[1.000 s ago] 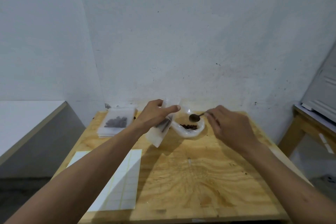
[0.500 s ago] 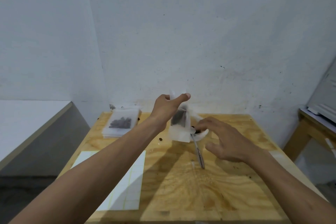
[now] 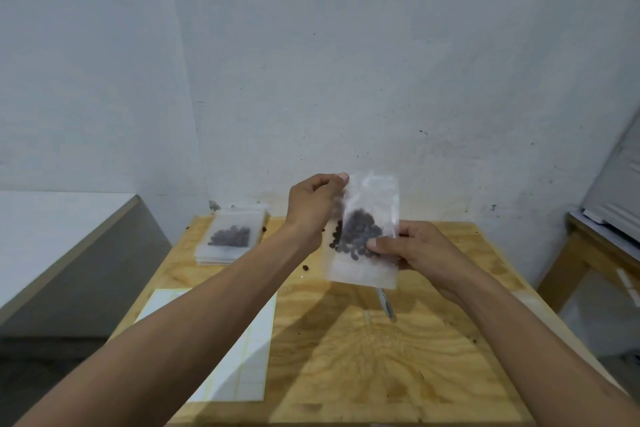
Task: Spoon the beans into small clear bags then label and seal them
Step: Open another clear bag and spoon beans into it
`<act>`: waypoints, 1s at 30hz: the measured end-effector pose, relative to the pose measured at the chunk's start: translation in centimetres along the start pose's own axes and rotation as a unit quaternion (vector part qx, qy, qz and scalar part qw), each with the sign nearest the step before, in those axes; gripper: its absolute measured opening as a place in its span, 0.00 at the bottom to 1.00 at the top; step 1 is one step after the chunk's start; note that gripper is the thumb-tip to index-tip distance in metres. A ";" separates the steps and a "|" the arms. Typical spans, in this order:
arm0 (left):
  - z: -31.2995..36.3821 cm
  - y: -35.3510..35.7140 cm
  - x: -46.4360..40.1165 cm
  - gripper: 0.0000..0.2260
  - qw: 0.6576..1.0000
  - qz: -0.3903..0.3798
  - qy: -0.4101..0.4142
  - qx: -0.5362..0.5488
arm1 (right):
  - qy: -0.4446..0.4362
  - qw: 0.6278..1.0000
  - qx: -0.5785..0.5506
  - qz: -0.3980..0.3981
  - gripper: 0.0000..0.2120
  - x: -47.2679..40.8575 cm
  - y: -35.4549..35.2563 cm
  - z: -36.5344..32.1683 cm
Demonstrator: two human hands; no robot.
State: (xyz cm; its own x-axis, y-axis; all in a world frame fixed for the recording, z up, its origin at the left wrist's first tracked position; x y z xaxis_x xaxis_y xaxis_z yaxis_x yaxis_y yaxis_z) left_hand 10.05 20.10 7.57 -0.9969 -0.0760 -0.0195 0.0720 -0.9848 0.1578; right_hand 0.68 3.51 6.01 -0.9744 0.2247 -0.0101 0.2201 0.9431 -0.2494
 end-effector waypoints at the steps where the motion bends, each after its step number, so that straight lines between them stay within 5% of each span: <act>1: -0.1 0.0 0.0 0.05 1.000 0.000 -0.010 0.001 | -0.006 1.000 -0.012 0.013 0.07 -0.1 0.0 -0.2; 8: -0.7 0.0 0.7 0.08 0.999 -0.025 -0.014 -0.015 | -0.024 0.988 -0.092 0.121 0.10 -0.9 -1.2 -2.3; 18: -1.3 0.0 1.0 0.11 0.995 -0.051 0.045 -0.073 | -0.005 0.993 0.013 0.120 0.08 -1.6 -1.0 -2.9; 30: -1.9 -0.3 1.0 0.10 0.994 -0.072 0.025 -0.082 | -0.001 0.989 0.023 0.145 0.07 -1.8 1.2 -2.3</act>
State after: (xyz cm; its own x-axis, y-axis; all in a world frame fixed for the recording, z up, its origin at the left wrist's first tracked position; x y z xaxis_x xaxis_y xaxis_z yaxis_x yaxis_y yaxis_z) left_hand 9.07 20.02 5.65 -0.9949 0.0635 -0.0789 -0.0626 -0.9979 -0.0134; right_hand 2.81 4.77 7.97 -0.8707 0.4836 -0.0894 0.4880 0.8271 -0.2788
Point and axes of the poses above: each hand's wrist, its own x-axis away from the middle knuckle, its own y-axis out of the palm, z = x × y, the point moved 1 cm from there along -x, towards the middle knuckle, and after that the axes turned 10 degrees about z, right-handed, at the moved point
